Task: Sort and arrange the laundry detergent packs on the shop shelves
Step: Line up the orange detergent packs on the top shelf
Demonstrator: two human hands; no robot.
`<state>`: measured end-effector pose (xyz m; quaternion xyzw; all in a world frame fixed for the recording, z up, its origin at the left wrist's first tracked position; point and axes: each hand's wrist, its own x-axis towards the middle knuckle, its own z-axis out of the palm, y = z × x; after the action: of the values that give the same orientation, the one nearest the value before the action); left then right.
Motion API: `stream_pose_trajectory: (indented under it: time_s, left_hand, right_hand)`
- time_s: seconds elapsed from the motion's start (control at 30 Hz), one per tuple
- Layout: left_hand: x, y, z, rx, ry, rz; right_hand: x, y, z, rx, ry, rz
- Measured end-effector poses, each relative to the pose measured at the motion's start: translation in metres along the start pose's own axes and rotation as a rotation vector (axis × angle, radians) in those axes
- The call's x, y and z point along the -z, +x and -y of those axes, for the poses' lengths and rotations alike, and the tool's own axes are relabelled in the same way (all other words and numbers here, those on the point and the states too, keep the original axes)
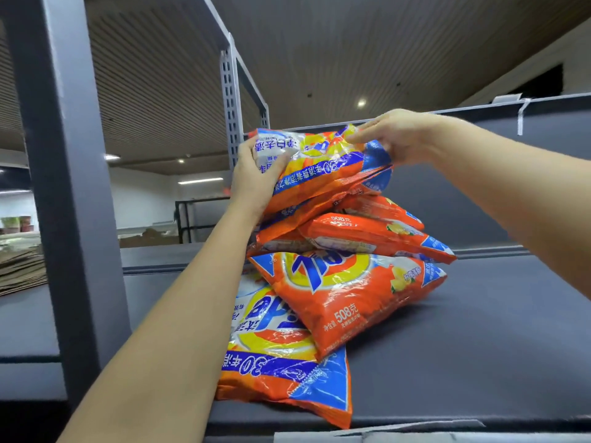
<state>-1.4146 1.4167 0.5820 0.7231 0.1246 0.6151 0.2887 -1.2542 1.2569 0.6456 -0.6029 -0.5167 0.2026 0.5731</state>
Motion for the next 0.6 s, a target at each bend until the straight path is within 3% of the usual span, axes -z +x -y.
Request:
stream_pose_trajectory:
  time_s: [0.1,0.2,0.3,0.43,0.6]
  left_hand:
    - [-0.001,-0.01,-0.021,-0.147,-0.023,-0.061]
    - [-0.005,-0.02,-0.025,-0.195,0.011,-0.023]
    - [-0.013,-0.024,-0.018,-0.179,0.074,0.01]
    - [-0.012,-0.024,-0.023,-0.116,-0.038,0.025]
    - [-0.008,-0.031,-0.036,0.211,-0.406,0.149]
  right_hand:
    - [0.005,-0.014,-0.006,0.013,0.21,0.081]
    - [0.003,-0.025,-0.013,-0.085,0.253,0.177]
    - [-0.003,-0.031,-0.015,-0.139,0.118,0.021]
    - [-0.006,-0.035,-0.02,0.042,0.158,-0.183]
    - [-0.002,-0.049,-0.03,0.246,0.225,-0.166]
